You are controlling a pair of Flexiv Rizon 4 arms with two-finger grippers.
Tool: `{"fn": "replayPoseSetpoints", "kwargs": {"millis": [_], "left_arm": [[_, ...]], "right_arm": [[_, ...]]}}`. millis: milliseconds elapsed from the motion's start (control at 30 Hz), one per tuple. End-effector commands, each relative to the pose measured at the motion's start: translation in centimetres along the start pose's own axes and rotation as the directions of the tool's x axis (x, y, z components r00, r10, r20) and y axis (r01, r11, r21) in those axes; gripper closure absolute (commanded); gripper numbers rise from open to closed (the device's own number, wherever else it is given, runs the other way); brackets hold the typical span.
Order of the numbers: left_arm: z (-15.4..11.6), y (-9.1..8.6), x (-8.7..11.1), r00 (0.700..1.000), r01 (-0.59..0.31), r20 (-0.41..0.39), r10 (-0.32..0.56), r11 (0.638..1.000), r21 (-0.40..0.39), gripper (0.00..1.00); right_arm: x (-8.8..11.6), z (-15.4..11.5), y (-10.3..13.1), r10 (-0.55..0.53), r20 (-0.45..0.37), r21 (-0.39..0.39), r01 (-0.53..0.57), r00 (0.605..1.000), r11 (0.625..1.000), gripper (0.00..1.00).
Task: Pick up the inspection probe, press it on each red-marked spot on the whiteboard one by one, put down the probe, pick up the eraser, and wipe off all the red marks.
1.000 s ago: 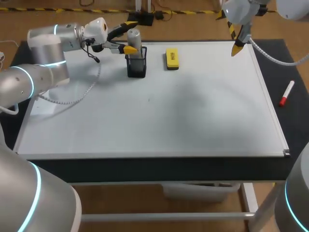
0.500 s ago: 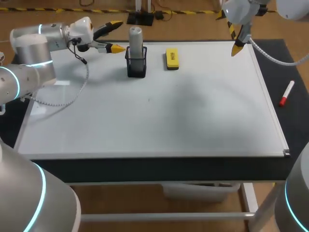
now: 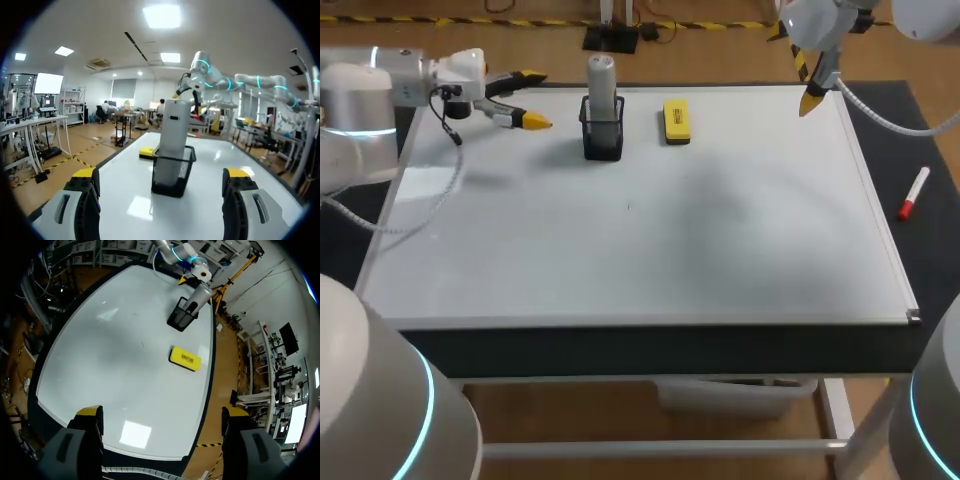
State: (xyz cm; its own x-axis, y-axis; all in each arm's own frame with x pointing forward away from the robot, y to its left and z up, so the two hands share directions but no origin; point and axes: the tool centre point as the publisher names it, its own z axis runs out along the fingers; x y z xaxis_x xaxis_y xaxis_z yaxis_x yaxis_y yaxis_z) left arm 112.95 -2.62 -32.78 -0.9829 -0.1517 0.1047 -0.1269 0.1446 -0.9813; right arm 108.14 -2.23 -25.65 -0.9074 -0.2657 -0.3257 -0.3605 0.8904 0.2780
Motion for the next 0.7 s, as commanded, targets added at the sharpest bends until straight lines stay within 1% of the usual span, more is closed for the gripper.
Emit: {"fn": "replayPoseSetpoints", "kwargs": {"millis": [33, 67, 133, 233, 367, 467, 567, 700], "left_arm": [[-0.9, 0.1, 1.2, 0.925, 0.041, 0.379, 0.018, 0.988, -0.147, 0.0], [-1.0, 0.3, 1.2, 0.919, 0.049, 0.394, 0.022, 0.984, -0.169, 0.0], [-1.5, 0.9, 1.1, 0.912, 0.078, 0.411, 0.005, 0.979, -0.186, 0.0], [-1.9, 1.6, 1.2, 0.897, 0.09, 0.441, 0.026, 0.967, -0.239, 0.0], [-2.4, 2.2, 1.3, 0.878, 0.103, 0.476, 0.047, 0.953, -0.285, 0.0], [-2.9, 2.7, 1.3, 0.869, 0.132, 0.495, 0.03, 0.948, -0.289, 0.0], [-3.2, 2.8, 1.4, 0.853, 0.14, 0.519, 0.055, 0.934, -0.329, 0.0], [-3.8, 2.9, 1.4, 0.844, 0.155, 0.535, 0.045, 0.934, -0.323, 0.0]], "right_arm": [[-0.1, 0.0, 0.0, -0.001, -0.004, 0.004, 0.001, 1.0, 1.0, 0.0], [-0.1, 0.0, 0.0, -0.001, -0.004, 0.004, 0.001, 1.0, 1.0, 0.0], [-0.1, 0.0, 0.0, -0.001, -0.004, 0.004, 0.001, 1.0, 1.0, 0.0], [-0.1, 0.0, 0.0, -0.001, -0.004, 0.004, 0.001, 1.0, 1.0, 0.0], [-0.1, 0.0, 0.0, -0.001, -0.004, 0.004, 0.001, 1.0, 1.0, 0.0], [-0.1, 0.0, 0.0, -0.001, -0.004, 0.004, 0.001, 1.0, 1.0, 0.0], [-0.1, 0.0, 0.0, -0.001, -0.004, 0.004, 0.001, 1.0, 1.0, 0.0], [-0.1, 0.0, 0.0, -0.001, -0.004, 0.004, 0.001, 1.0, 1.0, 0.0]]}}
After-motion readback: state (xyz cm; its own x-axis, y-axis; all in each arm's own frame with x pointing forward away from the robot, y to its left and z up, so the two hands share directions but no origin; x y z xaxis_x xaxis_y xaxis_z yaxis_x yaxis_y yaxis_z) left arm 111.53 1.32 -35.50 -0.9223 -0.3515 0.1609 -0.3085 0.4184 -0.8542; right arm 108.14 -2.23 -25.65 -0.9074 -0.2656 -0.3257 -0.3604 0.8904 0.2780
